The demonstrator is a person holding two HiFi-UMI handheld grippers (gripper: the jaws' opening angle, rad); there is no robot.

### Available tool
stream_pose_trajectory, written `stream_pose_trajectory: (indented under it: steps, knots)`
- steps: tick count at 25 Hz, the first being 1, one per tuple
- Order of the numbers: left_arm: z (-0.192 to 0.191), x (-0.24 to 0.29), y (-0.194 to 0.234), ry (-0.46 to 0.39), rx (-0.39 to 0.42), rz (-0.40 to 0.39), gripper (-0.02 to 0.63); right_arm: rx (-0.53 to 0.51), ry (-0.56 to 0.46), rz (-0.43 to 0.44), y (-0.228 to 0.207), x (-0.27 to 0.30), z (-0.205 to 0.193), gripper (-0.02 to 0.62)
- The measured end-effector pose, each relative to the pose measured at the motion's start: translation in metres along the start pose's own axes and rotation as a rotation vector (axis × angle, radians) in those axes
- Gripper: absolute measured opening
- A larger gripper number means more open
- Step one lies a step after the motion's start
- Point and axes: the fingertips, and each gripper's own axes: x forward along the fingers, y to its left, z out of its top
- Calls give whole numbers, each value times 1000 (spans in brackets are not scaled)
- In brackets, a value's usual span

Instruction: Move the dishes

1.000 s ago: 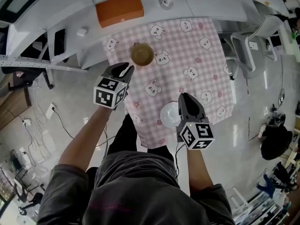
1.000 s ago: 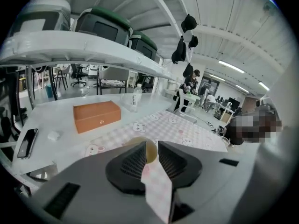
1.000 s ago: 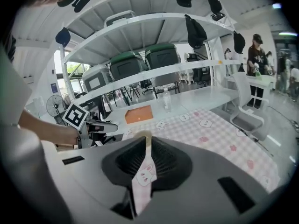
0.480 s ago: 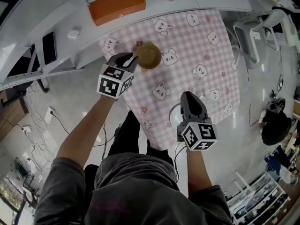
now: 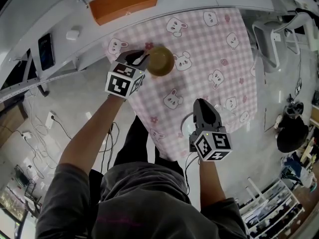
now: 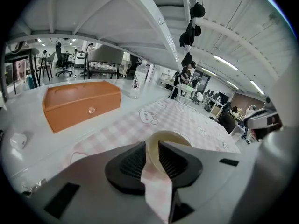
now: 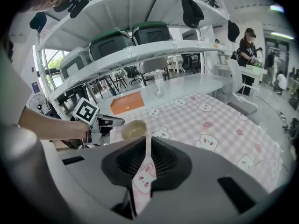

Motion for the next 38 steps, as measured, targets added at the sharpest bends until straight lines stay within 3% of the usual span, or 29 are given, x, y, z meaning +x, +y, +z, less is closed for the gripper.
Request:
stream_pose_trajectory:
  steps: [20,26,38]
  knots:
    - [-21,29,7,73,-12,-35,75,21,63,37,11,24,-24,40]
    - [-22,31,6,84,-21,-35,32,38,68,35,8,23,-28,38]
    - [-5,5,-14,25,-4,-39,11,47,22,31,2,0,-24,38]
